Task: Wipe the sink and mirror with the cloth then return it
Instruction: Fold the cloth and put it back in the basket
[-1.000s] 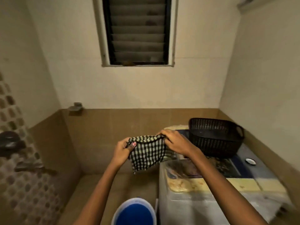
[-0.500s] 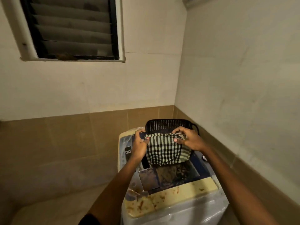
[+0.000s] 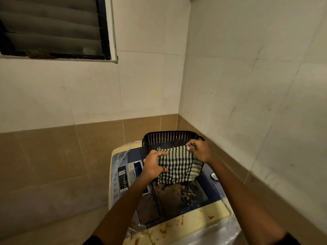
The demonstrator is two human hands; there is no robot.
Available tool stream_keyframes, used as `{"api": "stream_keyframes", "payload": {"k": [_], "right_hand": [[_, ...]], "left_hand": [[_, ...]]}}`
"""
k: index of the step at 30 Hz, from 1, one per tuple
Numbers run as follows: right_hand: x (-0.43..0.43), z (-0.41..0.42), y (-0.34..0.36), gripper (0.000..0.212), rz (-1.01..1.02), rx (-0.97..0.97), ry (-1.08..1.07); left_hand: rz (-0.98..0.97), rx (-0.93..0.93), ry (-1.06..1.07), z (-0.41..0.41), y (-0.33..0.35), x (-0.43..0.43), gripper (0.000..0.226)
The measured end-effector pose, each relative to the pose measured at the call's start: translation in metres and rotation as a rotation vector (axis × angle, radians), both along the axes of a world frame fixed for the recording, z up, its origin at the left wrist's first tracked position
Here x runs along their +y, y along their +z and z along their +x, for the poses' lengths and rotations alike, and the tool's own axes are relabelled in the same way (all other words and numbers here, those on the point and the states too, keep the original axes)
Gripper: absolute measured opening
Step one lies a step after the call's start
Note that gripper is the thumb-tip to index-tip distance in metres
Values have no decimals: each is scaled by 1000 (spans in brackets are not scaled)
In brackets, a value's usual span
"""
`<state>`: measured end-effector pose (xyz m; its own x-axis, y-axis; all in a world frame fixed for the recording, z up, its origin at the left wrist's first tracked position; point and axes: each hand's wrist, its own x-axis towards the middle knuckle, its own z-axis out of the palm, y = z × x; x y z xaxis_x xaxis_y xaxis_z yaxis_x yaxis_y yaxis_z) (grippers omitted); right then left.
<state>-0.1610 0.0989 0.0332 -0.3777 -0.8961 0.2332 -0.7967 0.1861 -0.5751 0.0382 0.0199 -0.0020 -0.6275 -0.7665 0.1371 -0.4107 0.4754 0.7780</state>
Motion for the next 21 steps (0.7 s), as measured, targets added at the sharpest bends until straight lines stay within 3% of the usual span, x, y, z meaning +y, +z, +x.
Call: {"api": "stream_keyframes", "payload": {"k": [6,11,14,17,21], "right_hand": [[-19,-5,9,17,-196,-78,-110],[-31,-9,3,18,-14,-80,-103],[-23,-4,0,31,92,46,-75],[2,7,-6,29,30,206,-181],[57,28,-45,32,-140,-67,-520]], "left_hand": [[-41,172,79,-8,18,-18,53],[-111,-179,-55,-11,18,-33,45],[-140,-256,-38,-10,13,-37,40],[-204,-344,-89,-1,6,-38,39],[-328,-501,-114,7,-6,-40,38]]}}
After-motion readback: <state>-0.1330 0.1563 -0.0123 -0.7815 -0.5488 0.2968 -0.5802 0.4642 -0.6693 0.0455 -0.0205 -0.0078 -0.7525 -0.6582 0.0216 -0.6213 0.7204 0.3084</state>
